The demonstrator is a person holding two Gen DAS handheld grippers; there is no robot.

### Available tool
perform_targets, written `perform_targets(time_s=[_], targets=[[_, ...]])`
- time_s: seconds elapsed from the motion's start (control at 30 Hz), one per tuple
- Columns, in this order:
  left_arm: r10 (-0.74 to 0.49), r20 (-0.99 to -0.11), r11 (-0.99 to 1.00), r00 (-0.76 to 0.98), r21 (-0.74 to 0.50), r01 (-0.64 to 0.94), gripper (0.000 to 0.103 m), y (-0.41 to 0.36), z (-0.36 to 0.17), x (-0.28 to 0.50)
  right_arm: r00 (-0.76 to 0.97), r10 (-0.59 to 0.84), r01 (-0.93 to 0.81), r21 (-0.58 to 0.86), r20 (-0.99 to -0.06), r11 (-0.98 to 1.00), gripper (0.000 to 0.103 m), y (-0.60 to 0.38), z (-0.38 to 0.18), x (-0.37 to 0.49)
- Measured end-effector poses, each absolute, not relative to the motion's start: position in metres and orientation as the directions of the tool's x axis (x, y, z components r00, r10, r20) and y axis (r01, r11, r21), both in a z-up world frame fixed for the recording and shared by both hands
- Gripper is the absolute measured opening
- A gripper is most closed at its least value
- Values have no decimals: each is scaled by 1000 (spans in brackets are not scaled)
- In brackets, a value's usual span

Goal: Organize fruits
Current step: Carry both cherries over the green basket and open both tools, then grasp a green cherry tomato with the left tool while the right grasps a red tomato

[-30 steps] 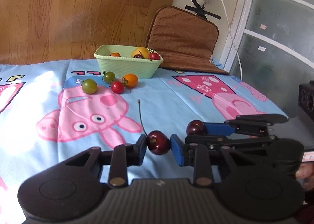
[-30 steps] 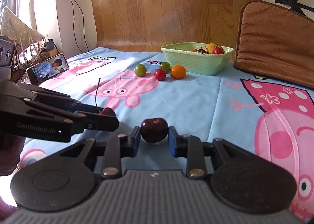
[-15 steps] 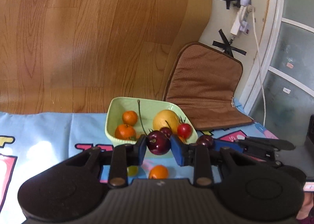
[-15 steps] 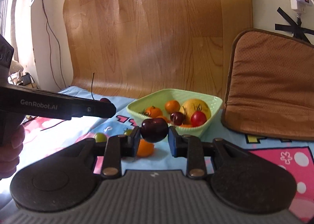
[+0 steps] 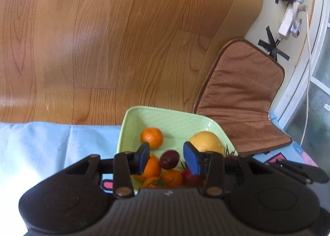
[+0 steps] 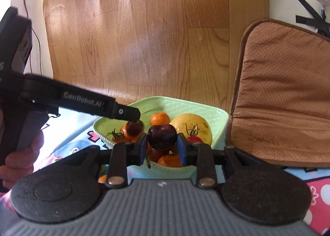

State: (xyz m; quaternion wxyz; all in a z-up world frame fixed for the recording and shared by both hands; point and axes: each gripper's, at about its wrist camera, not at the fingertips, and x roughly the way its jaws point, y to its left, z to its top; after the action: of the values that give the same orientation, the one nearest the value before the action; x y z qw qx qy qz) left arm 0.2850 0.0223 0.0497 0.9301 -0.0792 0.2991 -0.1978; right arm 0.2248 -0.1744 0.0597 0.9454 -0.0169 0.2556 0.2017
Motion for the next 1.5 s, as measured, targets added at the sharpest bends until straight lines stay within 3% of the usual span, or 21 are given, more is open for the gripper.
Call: perform_targets(time_s=[0.23, 0.4, 0.57, 0.8, 0.97, 1.13, 1.17, 1.5], targets=[[-412, -453, 907, 790, -284, 310, 43, 56, 74, 240, 799, 448, -432, 136, -402, 892, 34, -187, 88, 189], [-380, -497, 921, 780, -277, 273, 44, 74, 52, 202, 716, 496, -484, 163, -491, 860, 34, -173, 70, 171], [-340, -561, 935, 755, -289, 207, 52, 88, 24, 188, 635, 535, -522, 202, -557, 829, 34, -157, 59, 168], [-340, -580, 937, 741, -279, 211, 52, 85, 8, 193, 589, 527, -594, 115, -612, 797, 34, -117, 49, 171], [-351, -589, 933, 728, -282, 222, 46, 81, -2, 197, 568, 494, -572, 115, -658, 812, 34, -107, 37, 185], [-359, -589, 930, 724, -291, 224, 31, 80, -3, 198, 567, 499, -562, 136, -655, 816, 31, -108, 36, 190], [-354, -590, 932, 725, -282, 226, 31, 79, -3, 197, 568, 499, -564, 132, -654, 815, 27, -108, 36, 188], [-372, -597, 928, 710, -260, 268, 31, 55, 1, 128, 581, 491, -527, 160, -649, 835, 28, -135, 44, 131]])
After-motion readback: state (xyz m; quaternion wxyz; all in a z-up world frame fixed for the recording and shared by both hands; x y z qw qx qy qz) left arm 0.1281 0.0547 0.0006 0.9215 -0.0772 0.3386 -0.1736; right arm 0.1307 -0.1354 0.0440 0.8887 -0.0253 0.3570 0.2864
